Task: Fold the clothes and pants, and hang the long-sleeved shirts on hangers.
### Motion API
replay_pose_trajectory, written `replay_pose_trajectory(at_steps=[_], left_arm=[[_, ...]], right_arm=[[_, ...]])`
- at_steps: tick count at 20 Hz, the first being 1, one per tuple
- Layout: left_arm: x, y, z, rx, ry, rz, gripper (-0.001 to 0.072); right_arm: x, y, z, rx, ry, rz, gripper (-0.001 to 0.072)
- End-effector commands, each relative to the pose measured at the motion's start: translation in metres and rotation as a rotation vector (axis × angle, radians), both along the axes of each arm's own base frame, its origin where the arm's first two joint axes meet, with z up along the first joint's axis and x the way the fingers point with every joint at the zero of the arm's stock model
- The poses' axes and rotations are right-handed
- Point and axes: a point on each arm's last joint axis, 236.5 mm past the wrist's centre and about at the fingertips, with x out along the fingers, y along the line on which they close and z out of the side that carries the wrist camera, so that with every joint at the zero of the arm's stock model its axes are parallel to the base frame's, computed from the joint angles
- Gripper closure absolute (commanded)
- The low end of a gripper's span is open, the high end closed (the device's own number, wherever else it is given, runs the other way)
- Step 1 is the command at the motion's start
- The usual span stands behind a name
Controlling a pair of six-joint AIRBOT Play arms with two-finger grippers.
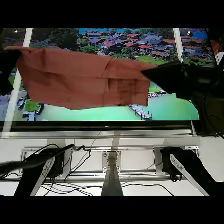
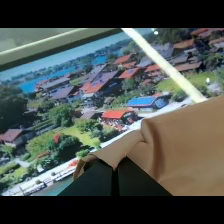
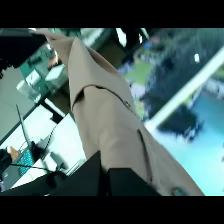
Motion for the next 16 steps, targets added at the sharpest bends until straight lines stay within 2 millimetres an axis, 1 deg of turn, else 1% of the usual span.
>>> replay_pose_trajectory(at_steps=[1,2,3,5,6,7,8,9,10,11,12,13,14,15,16], left_arm=[[0.016,0.003,-0.038,-0.045,0.094,0.028,0.0703],[0.038,0.007,-0.067,-0.073,0.164,0.051,0.0703],[0.060,0.010,-0.096,-0.100,0.220,0.071,0.0703],[0.107,0.010,-0.160,-0.137,0.313,0.121,0.0703],[0.129,0.004,-0.194,-0.144,0.360,0.135,0.0703],[0.148,-0.006,-0.224,-0.145,0.407,0.134,0.0703],[0.163,-0.018,-0.248,-0.168,0.447,0.135,0.0702],[0.175,-0.028,-0.271,-0.200,0.489,0.141,0.0702],[0.181,-0.035,-0.288,-0.219,0.532,0.142,0.0702],[0.182,-0.039,-0.303,-0.232,0.578,0.139,0.0702],[0.179,-0.043,-0.312,-0.239,0.614,0.130,0.0702],[0.170,-0.047,-0.318,-0.234,0.658,0.107,0.0702],[0.157,-0.053,-0.322,-0.228,0.711,0.072,0.0702],[0.136,-0.064,-0.328,-0.213,0.789,0.012,0.0702],[0.114,-0.071,-0.333,-0.194,0.870,-0.047,0.0702]], right_arm=[[0.016,0.009,-0.039,-0.056,0.157,-0.151,0.0698],[0.031,0.012,-0.065,-0.084,0.203,-0.206,0.0697],[0.050,0.011,-0.094,-0.126,0.228,-0.263,0.0697],[0.094,0.003,-0.149,-0.183,0.270,-0.379,0.0697],[0.119,-0.005,-0.171,-0.184,0.298,-0.446,0.0697],[0.147,-0.017,-0.192,-0.185,0.324,-0.516,0.0697],[0.172,-0.032,-0.211,-0.175,0.351,-0.587,0.0697],[0.194,-0.052,-0.231,-0.167,0.389,-0.659,0.0698],[0.209,-0.074,-0.252,-0.178,0.429,-0.717,0.0697],[0.215,-0.093,-0.271,-0.197,0.479,-0.751,0.0697],[0.213,-0.110,-0.290,-0.222,0.546,-0.765,0.0697],[0.206,-0.121,-0.305,-0.255,0.609,-0.755,0.0698],[0.192,-0.129,-0.318,-0.308,0.658,-0.713,0.0697],[0.176,-0.132,-0.326,-0.367,0.692,-0.654,0.0697],[0.155,-0.132,-0.333,-0.423,0.737,-0.570,0.0697]])
